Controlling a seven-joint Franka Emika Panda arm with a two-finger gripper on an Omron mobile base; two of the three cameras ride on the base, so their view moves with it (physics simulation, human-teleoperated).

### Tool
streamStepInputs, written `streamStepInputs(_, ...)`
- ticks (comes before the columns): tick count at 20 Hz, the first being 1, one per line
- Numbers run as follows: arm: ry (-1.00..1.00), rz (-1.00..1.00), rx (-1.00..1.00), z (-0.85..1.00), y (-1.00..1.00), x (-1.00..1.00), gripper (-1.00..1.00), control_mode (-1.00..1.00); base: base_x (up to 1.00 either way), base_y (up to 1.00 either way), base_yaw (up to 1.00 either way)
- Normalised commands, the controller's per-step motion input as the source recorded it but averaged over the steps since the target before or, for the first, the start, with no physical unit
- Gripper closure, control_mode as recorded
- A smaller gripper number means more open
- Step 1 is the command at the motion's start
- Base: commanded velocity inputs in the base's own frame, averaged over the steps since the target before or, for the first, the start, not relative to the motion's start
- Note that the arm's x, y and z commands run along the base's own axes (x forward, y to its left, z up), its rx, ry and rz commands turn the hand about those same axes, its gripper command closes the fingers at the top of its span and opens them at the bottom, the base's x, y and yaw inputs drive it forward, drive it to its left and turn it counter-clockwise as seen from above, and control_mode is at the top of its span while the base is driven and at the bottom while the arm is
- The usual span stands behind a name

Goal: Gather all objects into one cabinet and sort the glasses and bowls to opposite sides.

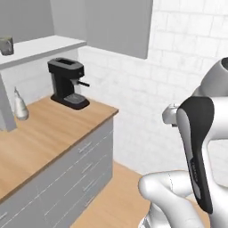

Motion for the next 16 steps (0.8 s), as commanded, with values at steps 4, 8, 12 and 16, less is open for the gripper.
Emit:
streamStepInputs(4,0.0,0.0,0.0,0.0,0.0,0.0,-1.0,1.0,0.07,0.0,1.0)
streamStepInputs(8,0.0,0.0,0.0,0.0,0.0,0.0,-1.0,1.0,0.32,0.0,0.94)
streamStepInputs(12,0.0,0.0,0.0,0.0,0.0,0.0,-1.0,1.0,0.65,-0.34,0.69)
streamStepInputs(16,0.0,0.0,0.0,0.0,0.0,0.0,-1.0,1.0,0.81,-0.39,0.32)
